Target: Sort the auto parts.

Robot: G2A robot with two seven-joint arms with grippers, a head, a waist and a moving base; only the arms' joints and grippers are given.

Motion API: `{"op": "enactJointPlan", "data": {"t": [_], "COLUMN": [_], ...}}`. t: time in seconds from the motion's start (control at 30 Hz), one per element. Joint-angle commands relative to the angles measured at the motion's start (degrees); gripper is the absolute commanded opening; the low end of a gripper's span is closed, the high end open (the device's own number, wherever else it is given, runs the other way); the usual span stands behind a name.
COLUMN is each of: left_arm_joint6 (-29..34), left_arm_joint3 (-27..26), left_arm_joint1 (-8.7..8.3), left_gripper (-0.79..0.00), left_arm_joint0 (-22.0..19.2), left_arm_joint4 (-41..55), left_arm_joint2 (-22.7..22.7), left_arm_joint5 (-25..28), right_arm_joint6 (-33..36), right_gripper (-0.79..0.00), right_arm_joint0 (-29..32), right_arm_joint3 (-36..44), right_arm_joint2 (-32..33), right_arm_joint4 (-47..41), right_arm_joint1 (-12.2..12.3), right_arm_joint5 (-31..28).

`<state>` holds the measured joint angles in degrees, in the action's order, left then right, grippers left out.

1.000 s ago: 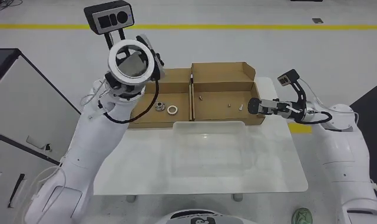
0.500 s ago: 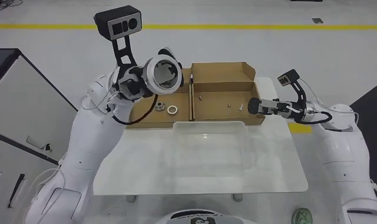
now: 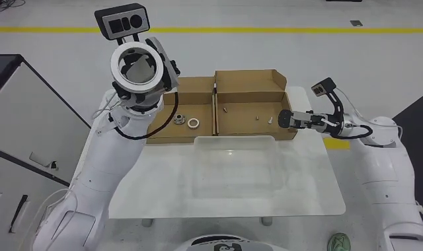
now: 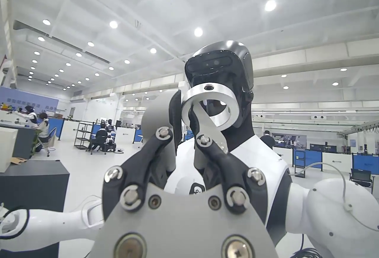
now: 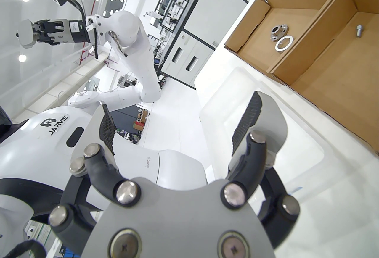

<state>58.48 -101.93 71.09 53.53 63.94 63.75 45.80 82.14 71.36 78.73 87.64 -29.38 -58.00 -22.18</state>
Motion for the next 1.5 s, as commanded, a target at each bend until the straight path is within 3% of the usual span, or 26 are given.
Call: {"op": "enactJointPlan", "data": {"t": [0.0, 0.3, 0.53, 0.73, 0.9, 1.23, 1.47], "left_arm_joint6": [0.0, -2.7, -4.3, -7.0, -6.5, -1.4, 2.9], "left_arm_joint3": [0.0, -0.8, -1.0, -3.0, -4.1, -2.1, 2.4], "left_arm_joint1": [0.00, -0.05, -1.18, -2.54, -3.37, -4.70, -5.20], "left_gripper": [-0.785, -0.785, -0.785, -0.785, -0.785, -0.785, -0.785], "left_arm_joint0": [0.0, 1.4, 4.8, 7.5, 8.1, 6.0, 0.3], "left_arm_joint4": [0.0, -2.3, -21.4, -43.7, -55.8, -74.4, -85.3], "left_arm_joint2": [0.0, 1.2, 4.6, 7.1, 8.2, 7.8, 5.6], "left_arm_joint5": [0.0, -2.4, -11.7, -25.3, -31.4, -37.4, -38.0], "right_arm_joint6": [0.0, 0.0, 0.0, 0.0, 0.0, 0.0, 0.0], "right_gripper": [0.000, 0.000, 0.000, 0.000, 0.000, 0.000, 0.000], "right_arm_joint0": [0.0, 0.0, 0.0, 0.0, 0.0, 0.0, 0.0], "right_arm_joint3": [0.0, 0.0, 0.0, 0.0, 0.0, 0.0, 0.0], "right_arm_joint2": [0.0, 0.0, 0.0, 0.0, 0.0, 0.0, 0.0], "right_arm_joint4": [0.0, 0.0, 0.0, 0.0, 0.0, 0.0, 0.0], "right_arm_joint1": [0.0, 0.0, 0.0, 0.0, 0.0, 0.0, 0.0], "right_arm_joint5": [0.0, 0.0, 0.0, 0.0, 0.0, 0.0, 0.0]}}
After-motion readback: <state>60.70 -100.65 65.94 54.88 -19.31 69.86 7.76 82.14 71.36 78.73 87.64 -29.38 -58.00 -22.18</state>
